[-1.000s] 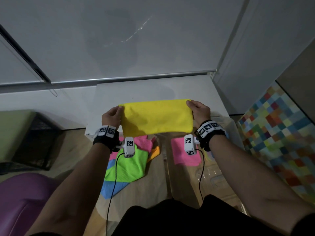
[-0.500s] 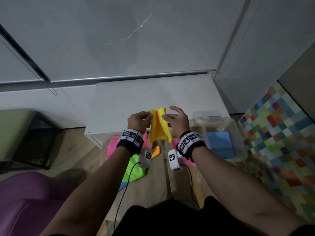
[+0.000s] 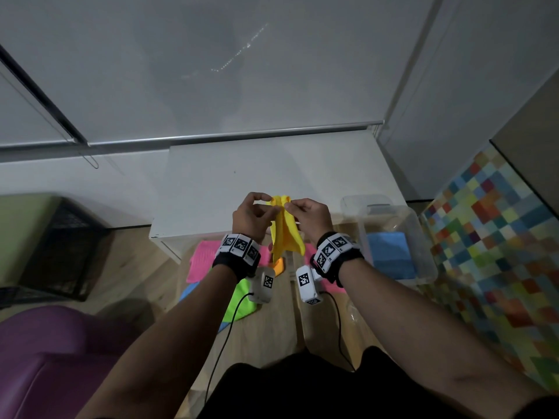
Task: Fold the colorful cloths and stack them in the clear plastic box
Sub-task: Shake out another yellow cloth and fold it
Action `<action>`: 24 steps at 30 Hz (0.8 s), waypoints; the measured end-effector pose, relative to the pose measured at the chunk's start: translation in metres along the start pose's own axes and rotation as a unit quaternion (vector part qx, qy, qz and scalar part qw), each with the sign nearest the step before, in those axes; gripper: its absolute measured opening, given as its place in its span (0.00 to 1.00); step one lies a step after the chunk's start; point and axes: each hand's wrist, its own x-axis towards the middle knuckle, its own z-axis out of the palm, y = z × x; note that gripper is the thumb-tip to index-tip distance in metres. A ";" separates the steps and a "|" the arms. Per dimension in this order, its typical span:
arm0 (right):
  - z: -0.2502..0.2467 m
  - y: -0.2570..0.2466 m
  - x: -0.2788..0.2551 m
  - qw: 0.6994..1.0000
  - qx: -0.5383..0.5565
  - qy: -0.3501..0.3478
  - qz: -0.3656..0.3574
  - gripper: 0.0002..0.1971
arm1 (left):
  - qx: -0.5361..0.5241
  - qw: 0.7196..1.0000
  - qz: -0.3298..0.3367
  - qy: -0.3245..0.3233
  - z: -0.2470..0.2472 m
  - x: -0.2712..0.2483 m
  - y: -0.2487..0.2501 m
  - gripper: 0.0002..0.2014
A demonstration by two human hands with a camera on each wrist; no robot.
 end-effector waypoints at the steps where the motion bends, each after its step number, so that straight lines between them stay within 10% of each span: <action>1: 0.001 0.000 0.000 1.000 -0.005 -0.001 -0.002 0.04 | -0.005 1.000 0.001 -0.003 0.001 0.000 0.000 0.10; 17: -0.005 -0.011 -0.013 0.986 0.135 -0.046 0.085 0.12 | -0.055 0.991 -0.045 -0.112 -0.004 0.010 -0.024 0.09; 24: -0.021 -0.015 -0.001 0.996 0.023 -0.069 0.055 0.06 | 0.115 0.991 0.069 0.000 -0.020 0.015 -0.041 0.21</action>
